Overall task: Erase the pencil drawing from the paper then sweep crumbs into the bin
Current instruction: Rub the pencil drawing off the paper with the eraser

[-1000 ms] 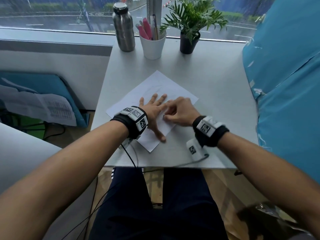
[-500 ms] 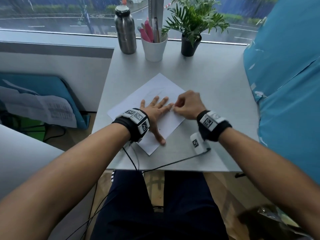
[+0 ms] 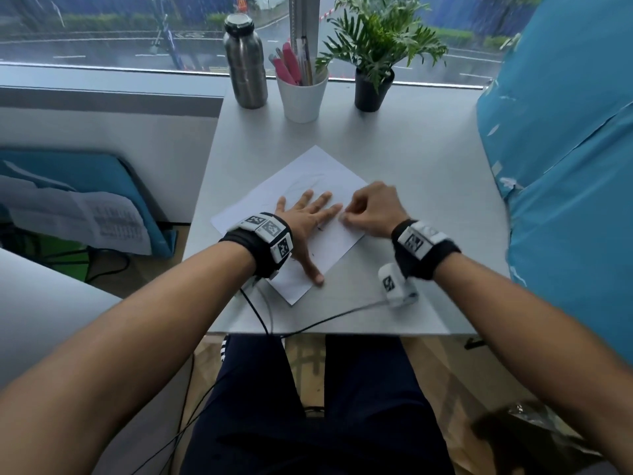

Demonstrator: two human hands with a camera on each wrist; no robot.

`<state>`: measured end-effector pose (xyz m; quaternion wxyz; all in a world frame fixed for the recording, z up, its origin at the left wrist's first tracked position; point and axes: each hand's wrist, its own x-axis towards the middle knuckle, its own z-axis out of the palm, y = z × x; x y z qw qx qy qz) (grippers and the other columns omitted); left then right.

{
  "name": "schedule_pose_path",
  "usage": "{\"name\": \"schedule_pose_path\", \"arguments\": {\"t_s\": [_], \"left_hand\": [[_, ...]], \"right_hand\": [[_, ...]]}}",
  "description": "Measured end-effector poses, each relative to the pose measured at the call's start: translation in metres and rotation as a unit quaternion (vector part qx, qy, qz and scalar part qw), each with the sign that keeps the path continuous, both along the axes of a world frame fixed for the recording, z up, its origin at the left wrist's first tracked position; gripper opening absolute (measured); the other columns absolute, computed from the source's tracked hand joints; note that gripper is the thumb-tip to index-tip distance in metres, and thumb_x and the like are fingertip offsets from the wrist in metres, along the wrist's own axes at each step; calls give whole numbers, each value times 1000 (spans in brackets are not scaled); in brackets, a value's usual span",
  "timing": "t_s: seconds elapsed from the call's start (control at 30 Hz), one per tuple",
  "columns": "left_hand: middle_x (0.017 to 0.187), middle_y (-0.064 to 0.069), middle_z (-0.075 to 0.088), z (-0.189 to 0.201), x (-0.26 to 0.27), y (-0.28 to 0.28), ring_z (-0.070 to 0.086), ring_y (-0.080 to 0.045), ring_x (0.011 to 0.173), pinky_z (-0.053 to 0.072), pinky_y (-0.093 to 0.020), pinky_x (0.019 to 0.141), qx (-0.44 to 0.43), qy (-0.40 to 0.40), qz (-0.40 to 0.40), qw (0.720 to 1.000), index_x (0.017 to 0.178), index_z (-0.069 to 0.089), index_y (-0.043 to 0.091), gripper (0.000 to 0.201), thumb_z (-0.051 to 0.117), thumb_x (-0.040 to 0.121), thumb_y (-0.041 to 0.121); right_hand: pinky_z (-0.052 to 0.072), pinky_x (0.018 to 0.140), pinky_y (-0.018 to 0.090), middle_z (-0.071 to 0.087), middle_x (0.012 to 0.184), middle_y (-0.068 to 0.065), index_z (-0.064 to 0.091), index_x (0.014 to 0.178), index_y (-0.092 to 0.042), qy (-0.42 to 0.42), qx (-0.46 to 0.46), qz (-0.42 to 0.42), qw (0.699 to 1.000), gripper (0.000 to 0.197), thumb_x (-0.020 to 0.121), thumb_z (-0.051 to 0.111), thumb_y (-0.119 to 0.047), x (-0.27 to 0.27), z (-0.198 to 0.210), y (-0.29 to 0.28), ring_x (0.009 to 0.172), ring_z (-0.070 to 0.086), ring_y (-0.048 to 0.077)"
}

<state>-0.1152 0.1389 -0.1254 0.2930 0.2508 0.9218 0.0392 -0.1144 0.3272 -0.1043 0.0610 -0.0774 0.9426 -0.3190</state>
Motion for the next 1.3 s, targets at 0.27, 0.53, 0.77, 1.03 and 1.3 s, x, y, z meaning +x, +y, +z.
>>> {"name": "schedule_pose_path", "arguments": {"t_s": [0.27,0.53,0.77,1.03,1.3], "left_hand": [[158,13,-28,0,1,0,-28,-22,145,-10,-68,111,-6,2,-9,1000,151,-17,41,160,84,32,74],[157,13,-30,-4,-1,-2,-30,-22,144,-10,-68,111,-4,4,-10,1000,150,-19,41,163,82,28,78],[158,13,-28,0,3,1,-30,-21,144,-11,-68,110,5,-2,-2,1000,151,-16,41,160,86,32,71],[158,13,-27,2,4,-2,-30,-18,144,-13,-65,111,4,-2,-4,1000,152,-20,32,164,86,34,71],[158,14,-28,-3,0,-3,-31,-18,144,-12,-65,112,3,1,-11,1000,152,-22,29,167,83,31,75]], "right_hand": [[46,57,23,72,67,8,73,67,-11,-23,16,61,998,3,69,75,-12,20,0,-13,59,60,10],[39,52,8,67,62,2,68,60,-11,-21,7,75,997,9,68,72,-8,41,-5,-29,56,57,8],[44,61,20,73,70,7,76,70,-9,8,32,-35,999,7,68,74,-16,1,3,0,64,65,14],[39,56,12,73,70,4,77,71,-11,-4,15,-65,998,8,68,78,-19,-13,5,13,61,62,9],[33,52,3,72,68,2,77,69,-11,-9,19,-43,999,9,69,79,-21,-14,4,9,60,58,7]]}}
